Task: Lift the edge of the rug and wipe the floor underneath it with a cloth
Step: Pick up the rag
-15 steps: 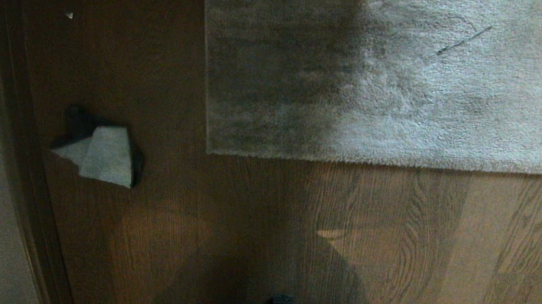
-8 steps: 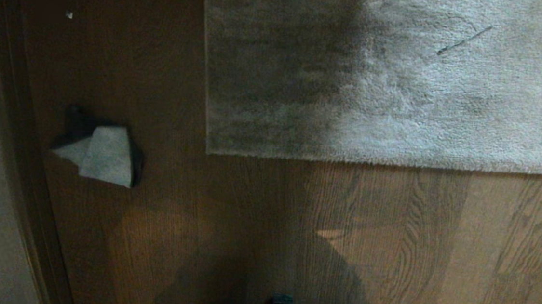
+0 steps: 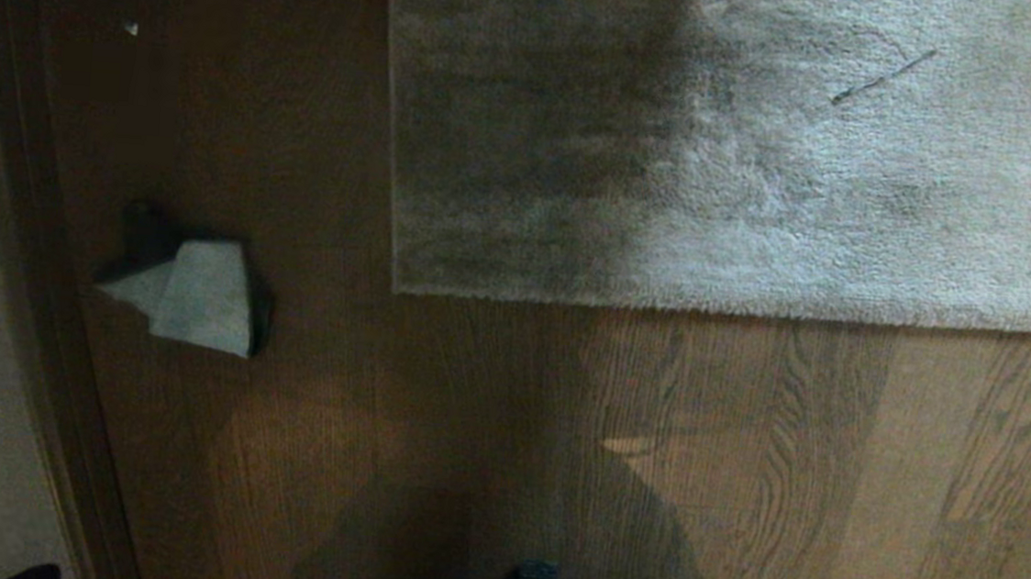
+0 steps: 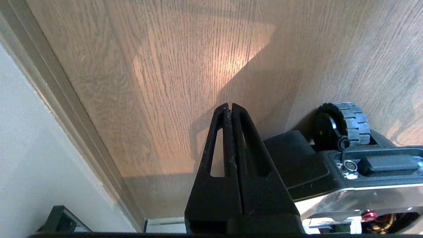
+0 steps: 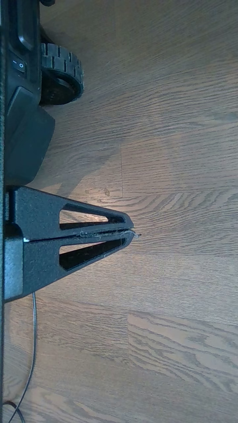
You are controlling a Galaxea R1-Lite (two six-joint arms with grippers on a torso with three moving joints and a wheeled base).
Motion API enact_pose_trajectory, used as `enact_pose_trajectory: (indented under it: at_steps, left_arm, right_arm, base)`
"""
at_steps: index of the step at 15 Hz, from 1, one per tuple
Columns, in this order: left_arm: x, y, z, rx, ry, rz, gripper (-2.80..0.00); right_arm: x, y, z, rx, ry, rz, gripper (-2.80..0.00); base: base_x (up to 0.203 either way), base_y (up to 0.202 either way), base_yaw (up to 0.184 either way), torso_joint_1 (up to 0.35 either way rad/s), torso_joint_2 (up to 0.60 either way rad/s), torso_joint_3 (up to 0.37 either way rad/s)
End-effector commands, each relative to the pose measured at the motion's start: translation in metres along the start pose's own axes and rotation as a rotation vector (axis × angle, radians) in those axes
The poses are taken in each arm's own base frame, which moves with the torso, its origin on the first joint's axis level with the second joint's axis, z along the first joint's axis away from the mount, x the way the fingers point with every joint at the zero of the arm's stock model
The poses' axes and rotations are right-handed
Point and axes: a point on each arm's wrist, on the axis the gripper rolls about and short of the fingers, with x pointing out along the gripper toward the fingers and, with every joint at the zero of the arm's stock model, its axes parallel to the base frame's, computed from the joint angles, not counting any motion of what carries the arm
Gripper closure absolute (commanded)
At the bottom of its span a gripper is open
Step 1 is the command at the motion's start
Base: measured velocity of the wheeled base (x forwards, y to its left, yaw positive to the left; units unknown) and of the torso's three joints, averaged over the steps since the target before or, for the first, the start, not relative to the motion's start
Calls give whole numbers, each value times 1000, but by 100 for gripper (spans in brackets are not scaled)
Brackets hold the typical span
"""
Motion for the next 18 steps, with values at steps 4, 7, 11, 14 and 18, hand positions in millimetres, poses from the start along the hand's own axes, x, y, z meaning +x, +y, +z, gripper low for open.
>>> enact_pose_trajectory:
  at_steps: [4,7,11,14,18]
  left_arm:
    - [19,-1,14,3,55,-18,0]
    - [25,-1,14,6,73,-23,0]
    - [27,-2,12,3,96,-55,0]
    - [29,-3,12,3,92,-60,0]
    - [38,-2,10,-4,105,-57,-280]
  right_arm:
    - [0,0,0,0,-1,0,0]
    - [0,0,0,0,-1,0,0]
    - [0,0,0,0,1,0,0]
    - [0,0,0,0,0,0,0]
    - [0,0,0,0,1,0,0]
  base:
    - [0,0,0,0,0,0]
    - [0,0,0,0,0,0]
    - [0,0,0,0,0,0]
    - [0,0,0,0,0,0]
    - [0,0,0,0,0,0]
